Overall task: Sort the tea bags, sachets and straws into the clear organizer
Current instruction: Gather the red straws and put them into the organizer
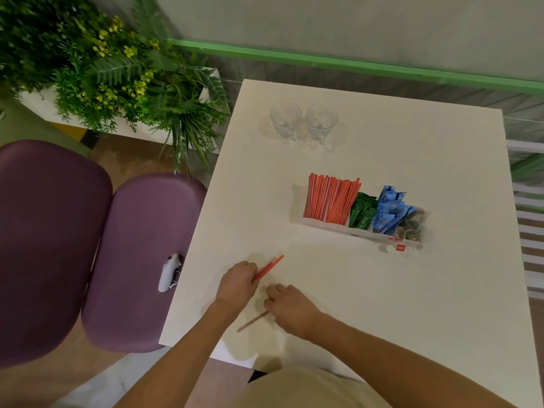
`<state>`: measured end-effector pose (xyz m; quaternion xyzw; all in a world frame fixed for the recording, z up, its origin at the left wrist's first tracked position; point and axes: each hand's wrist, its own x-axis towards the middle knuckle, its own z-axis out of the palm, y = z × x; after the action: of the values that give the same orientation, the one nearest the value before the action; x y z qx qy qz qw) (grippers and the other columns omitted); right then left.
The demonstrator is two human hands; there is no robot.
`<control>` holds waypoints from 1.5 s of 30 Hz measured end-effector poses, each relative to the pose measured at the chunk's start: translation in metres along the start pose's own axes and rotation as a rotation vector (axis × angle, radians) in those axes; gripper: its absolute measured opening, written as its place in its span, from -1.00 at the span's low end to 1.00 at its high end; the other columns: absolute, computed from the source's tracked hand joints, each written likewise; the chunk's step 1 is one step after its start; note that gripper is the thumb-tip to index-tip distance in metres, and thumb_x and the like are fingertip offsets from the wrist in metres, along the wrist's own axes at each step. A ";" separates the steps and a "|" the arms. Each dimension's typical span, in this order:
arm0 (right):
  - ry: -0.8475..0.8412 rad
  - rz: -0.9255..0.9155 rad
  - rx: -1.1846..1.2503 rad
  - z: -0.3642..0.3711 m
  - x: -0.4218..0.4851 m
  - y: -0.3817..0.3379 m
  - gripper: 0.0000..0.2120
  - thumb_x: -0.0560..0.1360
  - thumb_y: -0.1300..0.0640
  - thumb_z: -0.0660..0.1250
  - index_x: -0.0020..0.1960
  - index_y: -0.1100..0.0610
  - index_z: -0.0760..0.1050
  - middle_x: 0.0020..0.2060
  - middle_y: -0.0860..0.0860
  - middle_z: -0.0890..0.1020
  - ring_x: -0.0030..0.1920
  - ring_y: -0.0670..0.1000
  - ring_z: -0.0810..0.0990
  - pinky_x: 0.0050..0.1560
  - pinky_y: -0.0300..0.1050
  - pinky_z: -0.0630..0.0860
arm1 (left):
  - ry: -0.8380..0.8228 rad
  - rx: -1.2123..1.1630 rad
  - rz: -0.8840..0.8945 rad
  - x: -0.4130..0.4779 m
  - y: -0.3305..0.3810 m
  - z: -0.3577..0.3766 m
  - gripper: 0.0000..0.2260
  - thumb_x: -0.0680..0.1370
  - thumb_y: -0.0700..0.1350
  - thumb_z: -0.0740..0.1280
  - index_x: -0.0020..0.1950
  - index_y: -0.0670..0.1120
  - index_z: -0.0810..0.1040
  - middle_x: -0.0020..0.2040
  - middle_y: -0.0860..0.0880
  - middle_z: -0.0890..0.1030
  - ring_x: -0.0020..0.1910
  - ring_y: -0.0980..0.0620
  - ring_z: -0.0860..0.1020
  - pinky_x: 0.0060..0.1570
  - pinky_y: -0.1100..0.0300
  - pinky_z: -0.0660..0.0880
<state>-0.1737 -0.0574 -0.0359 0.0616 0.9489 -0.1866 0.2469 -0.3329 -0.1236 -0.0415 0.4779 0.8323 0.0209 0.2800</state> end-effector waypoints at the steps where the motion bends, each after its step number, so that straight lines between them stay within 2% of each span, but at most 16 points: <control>1: 0.009 -0.001 -0.024 0.002 -0.001 -0.002 -0.84 0.42 0.22 0.38 0.00 0.19 0.55 0.05 0.16 0.55 0.03 0.17 0.53 -0.09 0.01 0.47 | 0.002 0.014 0.003 -0.002 0.002 0.000 -0.86 0.55 -0.14 0.27 -0.21 -0.07 0.40 -0.22 -0.01 0.47 -0.28 -0.01 0.42 -0.32 0.20 0.28; 4: 0.024 -0.012 -0.080 0.000 -0.001 -0.005 -0.88 0.36 0.32 0.39 -0.12 0.18 0.56 -0.07 0.13 0.59 -0.06 0.14 0.56 -0.18 -0.03 0.46 | -0.014 0.078 0.007 -0.004 0.010 0.001 -0.87 0.56 -0.17 0.23 -0.19 -0.07 0.36 -0.24 0.01 0.40 -0.28 -0.01 0.39 -0.32 0.19 0.25; 9: 0.094 -0.019 -0.108 0.004 -0.005 -0.001 -0.85 0.48 0.37 0.21 -0.01 0.25 0.52 0.00 0.18 0.56 0.02 0.18 0.51 -0.07 0.03 0.45 | -0.084 0.147 0.023 0.000 0.018 -0.001 -0.91 0.48 -0.23 0.22 -0.19 -0.10 0.35 -0.36 0.05 0.24 -0.28 -0.04 0.38 -0.43 0.20 0.18; 13: 0.081 0.042 0.003 0.004 -0.018 0.012 -0.78 0.52 0.39 0.13 0.11 0.28 0.46 0.08 0.22 0.51 0.06 0.21 0.48 0.01 0.05 0.41 | -0.106 0.059 -0.028 0.004 0.018 -0.005 -0.93 0.44 -0.22 0.28 -0.22 -0.12 0.40 -0.35 0.02 0.36 -0.33 -0.02 0.39 -0.38 0.20 0.29; 16: 0.071 0.216 0.262 0.002 -0.034 0.027 -0.79 0.55 0.37 0.10 0.12 0.25 0.43 0.06 0.18 0.51 0.02 0.18 0.51 -0.04 -0.02 0.39 | -0.099 -0.235 -0.143 0.002 0.011 -0.002 -0.95 0.39 -0.22 0.39 -0.21 -0.17 0.53 -0.32 -0.03 0.52 -0.38 0.05 0.44 -0.38 0.25 0.39; 21: 0.208 0.567 0.884 0.004 -0.046 0.046 -0.86 0.52 0.32 0.19 -0.03 0.13 0.45 -0.18 0.07 0.57 -0.32 0.01 0.52 -0.30 -0.07 0.53 | -0.019 -0.588 -0.227 -0.010 0.022 0.005 -0.85 0.43 -0.24 0.41 -0.29 -0.04 0.54 -0.37 0.03 0.57 -0.40 0.14 0.50 -0.40 0.47 0.38; 23: 0.277 0.624 1.126 -0.001 -0.045 0.041 -0.82 0.48 0.37 0.25 -0.01 0.13 0.45 -0.23 0.13 0.59 -0.40 -0.02 0.54 -0.44 -0.19 0.48 | 0.012 -0.748 -0.268 -0.015 0.032 0.008 -0.88 0.47 -0.25 0.38 -0.25 -0.08 0.58 -0.38 -0.02 0.59 -0.39 0.07 0.55 -0.36 0.41 0.44; 26: 0.326 0.591 1.295 -0.002 -0.038 0.031 -0.75 0.47 0.34 0.33 0.11 0.15 0.44 -0.28 0.14 0.64 -0.41 -0.03 0.59 -0.41 -0.19 0.49 | -0.017 -1.065 -0.275 -0.022 0.048 0.014 -0.94 0.54 -0.25 0.35 -0.09 -0.19 0.60 -0.29 -0.17 0.64 -0.28 -0.14 0.65 -0.18 0.02 0.62; 29: 0.355 0.581 1.391 0.000 -0.033 0.024 -0.81 0.47 0.36 0.32 0.06 0.19 0.53 -0.37 0.07 0.63 -0.41 -0.01 0.60 -0.38 -0.14 0.52 | -0.059 -1.099 -0.250 -0.023 0.064 0.020 -0.92 0.57 -0.19 0.31 -0.03 -0.17 0.59 -0.19 -0.18 0.67 -0.20 -0.16 0.66 -0.09 -0.10 0.61; 32: 0.386 0.590 1.398 -0.002 -0.034 0.019 -0.84 0.47 0.34 0.33 -0.06 0.14 0.61 -0.36 0.09 0.66 -0.41 0.02 0.60 -0.37 -0.15 0.53 | -0.069 -1.089 -0.315 -0.022 0.073 0.026 -0.86 0.60 -0.25 0.18 0.00 -0.21 0.54 -0.10 -0.24 0.63 -0.21 -0.08 0.63 -0.13 -0.02 0.57; 34: 0.399 0.592 1.332 -0.004 -0.035 0.016 -0.85 0.47 0.33 0.34 -0.06 0.15 0.63 -0.33 0.12 0.68 -0.42 0.00 0.61 -0.38 -0.23 0.51 | -0.054 -1.096 -0.349 -0.023 0.078 0.027 -0.84 0.63 -0.19 0.17 0.00 -0.22 0.51 -0.06 -0.26 0.59 -0.22 -0.07 0.59 -0.14 -0.02 0.55; 36: 0.394 0.580 1.232 -0.007 -0.033 0.012 -0.81 0.48 0.38 0.28 -0.03 0.22 0.64 -0.32 0.13 0.68 -0.45 -0.06 0.59 -0.40 -0.32 0.49 | -0.028 -1.124 -0.386 -0.026 0.085 0.028 -0.79 0.65 -0.10 0.17 -0.02 -0.19 0.51 -0.10 -0.24 0.58 -0.24 -0.07 0.58 -0.15 -0.06 0.55; 38: 0.375 0.534 1.126 -0.009 -0.030 0.006 -0.75 0.50 0.41 0.21 0.00 0.25 0.63 -0.34 0.13 0.65 -0.46 -0.08 0.59 -0.39 -0.33 0.51 | 0.009 -1.160 -0.423 -0.031 0.090 0.029 -0.77 0.66 -0.07 0.17 -0.03 -0.21 0.49 -0.21 -0.21 0.55 -0.33 -0.08 0.54 -0.33 0.02 0.52; 40: 0.324 0.467 1.083 -0.009 -0.025 0.000 -0.72 0.49 0.41 0.17 0.02 0.25 0.62 -0.29 0.20 0.66 -0.39 0.01 0.62 -0.33 -0.27 0.57 | 0.048 -1.183 -0.465 -0.036 0.087 0.029 -0.80 0.66 -0.09 0.17 0.02 -0.17 0.51 -0.25 -0.18 0.56 -0.39 -0.09 0.52 -0.47 0.11 0.45; 42: 0.289 0.409 1.072 -0.011 -0.021 -0.005 -0.72 0.50 0.39 0.16 0.04 0.25 0.61 -0.24 0.22 0.66 -0.35 0.05 0.62 -0.27 -0.24 0.59 | 0.078 -1.191 -0.497 -0.039 0.077 0.027 -0.80 0.66 -0.10 0.17 0.02 -0.20 0.51 -0.27 -0.17 0.55 -0.42 -0.06 0.51 -0.51 0.14 0.43; 45: 0.280 0.302 1.018 -0.016 -0.016 -0.005 -0.80 0.54 0.33 0.24 0.02 0.25 0.64 -0.17 0.16 0.68 -0.37 -0.09 0.57 -0.21 -0.32 0.56 | 0.132 -1.169 -0.519 -0.042 0.058 0.025 -0.76 0.67 -0.12 0.15 -0.02 -0.27 0.49 -0.26 -0.13 0.53 -0.36 0.01 0.50 -0.44 0.26 0.45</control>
<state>-0.1677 -0.0563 -0.0137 0.3330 0.7431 -0.5747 0.0812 -0.2592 -0.1315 -0.0259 0.0273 0.7876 0.4321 0.4384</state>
